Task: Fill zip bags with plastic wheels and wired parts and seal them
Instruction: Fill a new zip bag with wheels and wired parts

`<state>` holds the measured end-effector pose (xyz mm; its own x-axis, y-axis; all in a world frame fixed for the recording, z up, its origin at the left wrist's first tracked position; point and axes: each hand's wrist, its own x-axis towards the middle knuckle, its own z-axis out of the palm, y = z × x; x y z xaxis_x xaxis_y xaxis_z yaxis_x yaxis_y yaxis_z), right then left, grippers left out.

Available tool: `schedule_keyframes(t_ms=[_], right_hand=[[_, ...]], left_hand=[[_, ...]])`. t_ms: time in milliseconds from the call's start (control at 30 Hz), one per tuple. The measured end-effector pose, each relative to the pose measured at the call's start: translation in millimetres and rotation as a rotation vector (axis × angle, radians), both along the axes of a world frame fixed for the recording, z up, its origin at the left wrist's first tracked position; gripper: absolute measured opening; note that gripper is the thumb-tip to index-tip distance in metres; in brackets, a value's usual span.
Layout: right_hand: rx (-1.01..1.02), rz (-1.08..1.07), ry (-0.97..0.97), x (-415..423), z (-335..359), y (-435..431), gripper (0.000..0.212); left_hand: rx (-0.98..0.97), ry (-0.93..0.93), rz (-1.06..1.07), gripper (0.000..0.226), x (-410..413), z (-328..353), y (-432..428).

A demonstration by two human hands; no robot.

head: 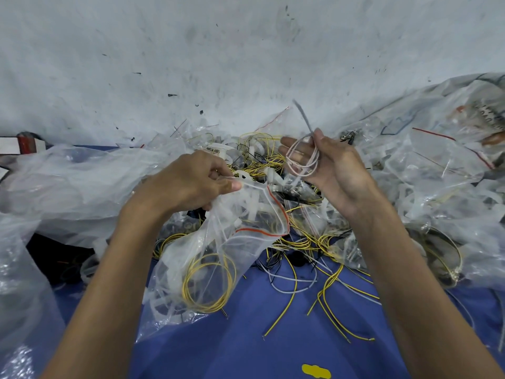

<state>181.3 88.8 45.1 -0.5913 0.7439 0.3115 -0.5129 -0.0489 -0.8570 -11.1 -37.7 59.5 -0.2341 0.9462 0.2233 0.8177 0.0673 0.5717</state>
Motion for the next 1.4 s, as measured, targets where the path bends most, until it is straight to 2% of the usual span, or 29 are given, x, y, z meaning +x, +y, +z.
schedule_keyframes(t_ms=[133,333,500,700,833,933,1000,1233,1400], right_hand=[[-0.089,0.195,0.119,1.9,3.1,-9.1,0.02],[-0.099,0.241,0.15,2.5,8.1,-12.5,0.023],[-0.043,0.133,0.041,1.2,10.4,-14.4,0.01],[-0.036,0.128,0.028,-0.8,10.8,-16.9,0.02],[0.028,0.115,-0.024,0.6,11.1,-18.3,0.015],[0.095,0.083,-0.072,1.1,10.9,-20.5,0.02],[0.168,0.068,-0.101,2.0,11.1,-22.5,0.014],[0.361,0.161,-0.085,4.9,10.6,-29.9,0.01],[0.438,0.163,-0.096,1.1,8.1,-33.4,0.022]], left_hand=[[0.003,-0.002,-0.001,0.013,-0.6,-1.0,0.3],[0.011,0.013,0.006,0.013,-2.4,-0.6,-0.5],[0.002,0.035,0.005,0.013,-2.9,1.2,-1.9],[0.009,0.021,0.009,0.015,-0.9,5.1,-5.3],[0.028,-0.012,0.012,0.015,2.1,7.2,-8.4],[0.04,-0.045,0.018,0.014,3.1,9.7,-11.7],[0.057,-0.06,0.014,0.013,3.3,12.1,-14.5],[0.066,-0.066,-0.025,0.007,7.8,18.0,-21.1],[0.058,-0.056,-0.028,0.006,10.2,19.4,-21.8]])
